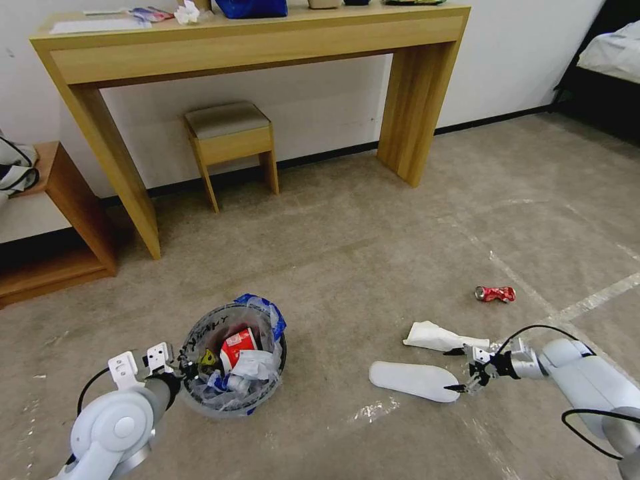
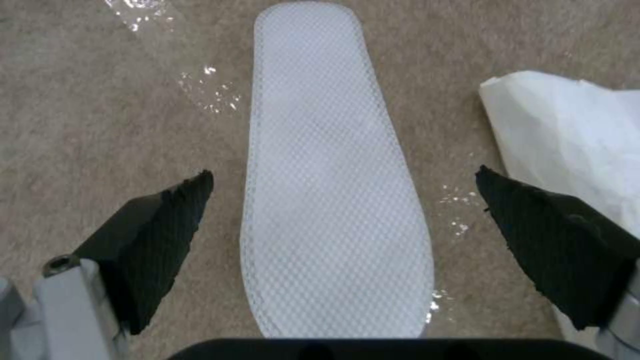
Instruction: Pick up the trash bin and place the garbage on the floor into it.
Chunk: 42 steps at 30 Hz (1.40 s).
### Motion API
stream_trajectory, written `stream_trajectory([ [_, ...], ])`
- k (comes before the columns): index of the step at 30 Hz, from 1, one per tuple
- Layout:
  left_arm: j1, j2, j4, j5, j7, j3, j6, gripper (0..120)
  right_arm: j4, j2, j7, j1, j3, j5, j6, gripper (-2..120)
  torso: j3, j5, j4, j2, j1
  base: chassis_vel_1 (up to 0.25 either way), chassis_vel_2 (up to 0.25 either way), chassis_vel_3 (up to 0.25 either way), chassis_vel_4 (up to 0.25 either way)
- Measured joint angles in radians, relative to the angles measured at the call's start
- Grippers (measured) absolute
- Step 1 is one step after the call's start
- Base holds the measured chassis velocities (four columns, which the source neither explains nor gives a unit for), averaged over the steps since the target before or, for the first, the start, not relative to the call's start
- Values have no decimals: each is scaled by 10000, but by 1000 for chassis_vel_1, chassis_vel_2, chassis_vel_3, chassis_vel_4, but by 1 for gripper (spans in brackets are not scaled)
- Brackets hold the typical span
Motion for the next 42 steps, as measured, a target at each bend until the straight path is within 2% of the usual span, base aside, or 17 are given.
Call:
stream_trajectory([
  [22, -53, 22, 45, 91, 49, 209, -10, 0, -693, 405, 345, -153, 258, 28, -62, 100, 0, 0, -1, 0, 0, 0, 0, 0, 0],
  [42, -22, 33, -37, 173, 144, 236, -19, 0, -1162, 710, 1143, -183, 267, -22, -235, 100, 0, 0, -1, 0, 0, 0, 0, 0, 0],
])
